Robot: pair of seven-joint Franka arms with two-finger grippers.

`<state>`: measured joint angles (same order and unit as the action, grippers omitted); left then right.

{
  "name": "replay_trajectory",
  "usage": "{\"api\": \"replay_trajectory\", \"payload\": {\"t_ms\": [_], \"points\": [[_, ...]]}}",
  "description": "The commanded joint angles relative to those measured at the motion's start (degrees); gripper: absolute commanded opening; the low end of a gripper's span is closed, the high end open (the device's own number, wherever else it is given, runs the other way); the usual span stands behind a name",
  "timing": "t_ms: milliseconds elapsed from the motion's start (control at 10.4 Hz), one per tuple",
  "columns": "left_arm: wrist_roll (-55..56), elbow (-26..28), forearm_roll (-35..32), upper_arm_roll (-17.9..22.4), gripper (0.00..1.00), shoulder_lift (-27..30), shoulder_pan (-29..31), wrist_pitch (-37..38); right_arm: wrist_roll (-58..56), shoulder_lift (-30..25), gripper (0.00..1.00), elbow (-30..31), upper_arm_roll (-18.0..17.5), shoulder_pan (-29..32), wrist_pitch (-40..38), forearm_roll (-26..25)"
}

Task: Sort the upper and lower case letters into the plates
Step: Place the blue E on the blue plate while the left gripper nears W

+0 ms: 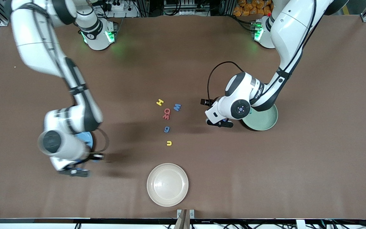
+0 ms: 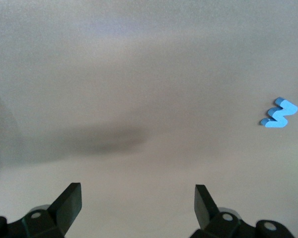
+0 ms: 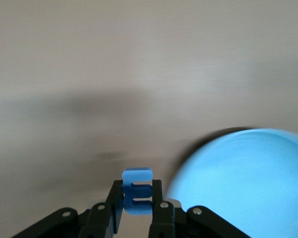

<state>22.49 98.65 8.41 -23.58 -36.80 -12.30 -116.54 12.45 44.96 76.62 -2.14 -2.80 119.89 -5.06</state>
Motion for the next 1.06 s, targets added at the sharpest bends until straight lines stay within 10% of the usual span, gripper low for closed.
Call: {"api": "replay_trajectory", "payload": {"t_ms": [0,385,578,963], "points": [[8.40,-2.13,-0.68,-0.06,1.00,-1.95,-4.37,-3.85,-9.77,-3.12,0.00,1.25,-1.38,5.85,-4.91,-0.65],[20.99,-8.03,-1.21,1.34,1.00,-6.88,-13.87,-11.14,-13.41,-3.48,0.00,2.22,-1.56,8.34,-10.62,-0.13],[23.38,-8.12,-1.29,3.70,1.00,-7.76,-18.00,-15.72,-15.43,-3.48,0.99,3.36,-1.73,9.56,-12.83,0.22],[7.38,-10.14,-6.63,7.41,1.00,-9.16,-21.71,-15.92,-17.73,-3.57,1.00,1.61,-1.91,10.09,-13.01,0.31]]}}
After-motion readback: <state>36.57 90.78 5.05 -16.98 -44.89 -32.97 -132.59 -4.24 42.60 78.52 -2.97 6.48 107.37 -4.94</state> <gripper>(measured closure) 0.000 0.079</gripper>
